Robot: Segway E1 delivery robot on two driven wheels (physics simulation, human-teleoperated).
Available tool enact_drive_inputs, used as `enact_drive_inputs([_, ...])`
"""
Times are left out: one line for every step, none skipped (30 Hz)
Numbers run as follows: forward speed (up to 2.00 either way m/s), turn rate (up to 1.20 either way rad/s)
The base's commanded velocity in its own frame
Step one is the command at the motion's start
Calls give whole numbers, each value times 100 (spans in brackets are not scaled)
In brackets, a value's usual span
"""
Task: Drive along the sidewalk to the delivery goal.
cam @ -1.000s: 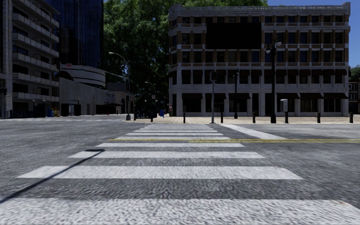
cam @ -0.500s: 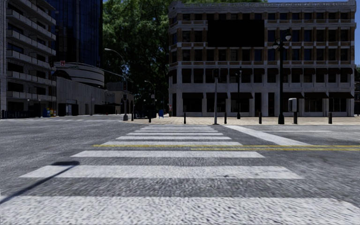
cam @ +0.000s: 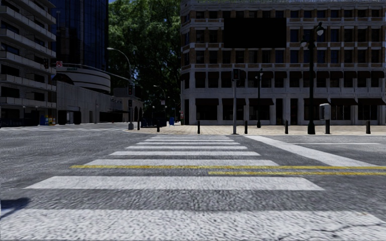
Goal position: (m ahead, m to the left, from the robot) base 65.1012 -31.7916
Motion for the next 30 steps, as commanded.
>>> enact_drive_inputs([192,0])
enact_drive_inputs([192,0])
enact_drive_inputs([192,6])
enact_drive_inputs([192,6])
enact_drive_inputs([192,16])
enact_drive_inputs([192,24])
enact_drive_inputs([192,32])
enact_drive_inputs([192,32])
enact_drive_inputs([192,39])
enact_drive_inputs([192,42])
enact_drive_inputs([192,42])
enact_drive_inputs([192,42])
enact_drive_inputs([192,43])
enact_drive_inputs([192,43])
enact_drive_inputs([192,43])
enact_drive_inputs([192,43])
enact_drive_inputs([192,43])
enact_drive_inputs([192,43])
enact_drive_inputs([192,43])
enact_drive_inputs([192,43])
enact_drive_inputs([192,43])
enact_drive_inputs([192,43])
enact_drive_inputs([192,40])
enact_drive_inputs([192,40])
enact_drive_inputs([192,30])
enact_drive_inputs([192,24])
enact_drive_inputs([192,18])
enact_drive_inputs([192,1])
enact_drive_inputs([192,1])
enact_drive_inputs([192,0])
